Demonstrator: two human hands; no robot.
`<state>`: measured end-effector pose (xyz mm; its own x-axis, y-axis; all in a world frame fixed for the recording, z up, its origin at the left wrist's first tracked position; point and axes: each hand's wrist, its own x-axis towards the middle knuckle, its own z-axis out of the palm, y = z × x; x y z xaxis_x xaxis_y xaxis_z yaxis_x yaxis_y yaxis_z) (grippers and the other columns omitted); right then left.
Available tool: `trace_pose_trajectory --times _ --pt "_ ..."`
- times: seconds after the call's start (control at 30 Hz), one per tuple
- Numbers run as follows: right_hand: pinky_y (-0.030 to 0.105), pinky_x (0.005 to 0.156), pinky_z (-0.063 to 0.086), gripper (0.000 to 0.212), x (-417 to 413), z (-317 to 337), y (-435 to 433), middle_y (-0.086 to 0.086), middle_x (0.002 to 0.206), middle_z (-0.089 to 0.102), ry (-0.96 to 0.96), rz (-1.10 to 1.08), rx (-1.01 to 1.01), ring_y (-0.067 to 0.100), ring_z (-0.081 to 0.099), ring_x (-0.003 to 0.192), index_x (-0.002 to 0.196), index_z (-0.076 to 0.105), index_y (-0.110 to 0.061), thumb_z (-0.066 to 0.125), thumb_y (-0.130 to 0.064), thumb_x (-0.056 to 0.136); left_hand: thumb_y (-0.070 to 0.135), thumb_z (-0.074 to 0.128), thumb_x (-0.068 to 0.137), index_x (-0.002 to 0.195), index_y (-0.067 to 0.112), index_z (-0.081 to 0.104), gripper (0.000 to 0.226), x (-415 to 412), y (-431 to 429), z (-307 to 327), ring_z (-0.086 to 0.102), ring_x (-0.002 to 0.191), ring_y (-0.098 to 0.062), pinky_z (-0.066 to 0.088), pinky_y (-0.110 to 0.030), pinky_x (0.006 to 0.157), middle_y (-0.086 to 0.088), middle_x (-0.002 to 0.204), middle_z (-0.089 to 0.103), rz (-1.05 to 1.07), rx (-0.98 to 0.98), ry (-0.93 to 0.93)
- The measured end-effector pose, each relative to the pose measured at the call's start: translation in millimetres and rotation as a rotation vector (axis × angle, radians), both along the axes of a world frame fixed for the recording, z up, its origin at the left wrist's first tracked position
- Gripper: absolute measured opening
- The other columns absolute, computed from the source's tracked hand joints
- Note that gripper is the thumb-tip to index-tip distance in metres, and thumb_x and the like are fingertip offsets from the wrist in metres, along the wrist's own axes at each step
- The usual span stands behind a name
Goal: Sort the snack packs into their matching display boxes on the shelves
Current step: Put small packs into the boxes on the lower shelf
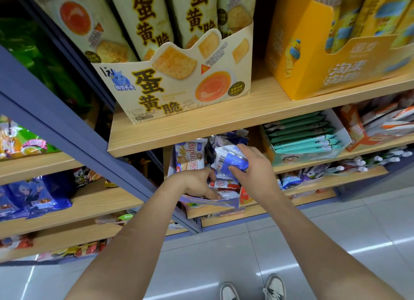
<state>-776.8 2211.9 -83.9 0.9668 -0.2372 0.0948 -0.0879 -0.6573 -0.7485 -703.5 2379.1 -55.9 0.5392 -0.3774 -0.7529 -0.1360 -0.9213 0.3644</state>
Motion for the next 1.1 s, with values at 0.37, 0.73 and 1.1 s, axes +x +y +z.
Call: trace_pose_trajectory --times 0.37,0.73,1.1 --pt "0.019 0.071 0.054 0.053 -12 5 -19 -0.004 0.109 0.069 0.041 -0.051 0.539 0.006 0.068 0.092 0.129 0.057 -0.019 0.078 -0.008 0.082 0.010 0.084 0.073 0.108 0.024 0.065 0.043 -12 6 -24 0.065 0.101 -0.020 0.055 -0.038 0.089 -0.003 0.106 0.068 0.407 -0.291 -0.206" --pt "0.011 0.078 0.049 0.058 -45 23 -23 -0.020 0.112 0.062 0.095 0.152 0.331 -0.001 0.059 0.096 0.119 0.060 -0.036 0.084 -0.007 0.074 0.016 0.063 0.085 0.085 0.030 0.071 0.016 -8 -1 -28 0.066 0.089 -0.025 0.045 -0.029 0.063 0.002 0.088 0.071 0.156 -0.154 -0.738" --pt "0.041 0.091 0.050 0.069 2 65 -7 0.000 0.134 0.055 0.322 0.480 -0.540 0.024 0.051 0.121 0.146 0.035 -0.043 0.071 -0.030 0.088 -0.004 0.054 0.089 0.084 0.017 0.073 0.029 15 10 -21 0.067 0.084 -0.022 0.055 -0.037 0.081 -0.002 0.082 0.069 0.400 -0.331 -0.371"
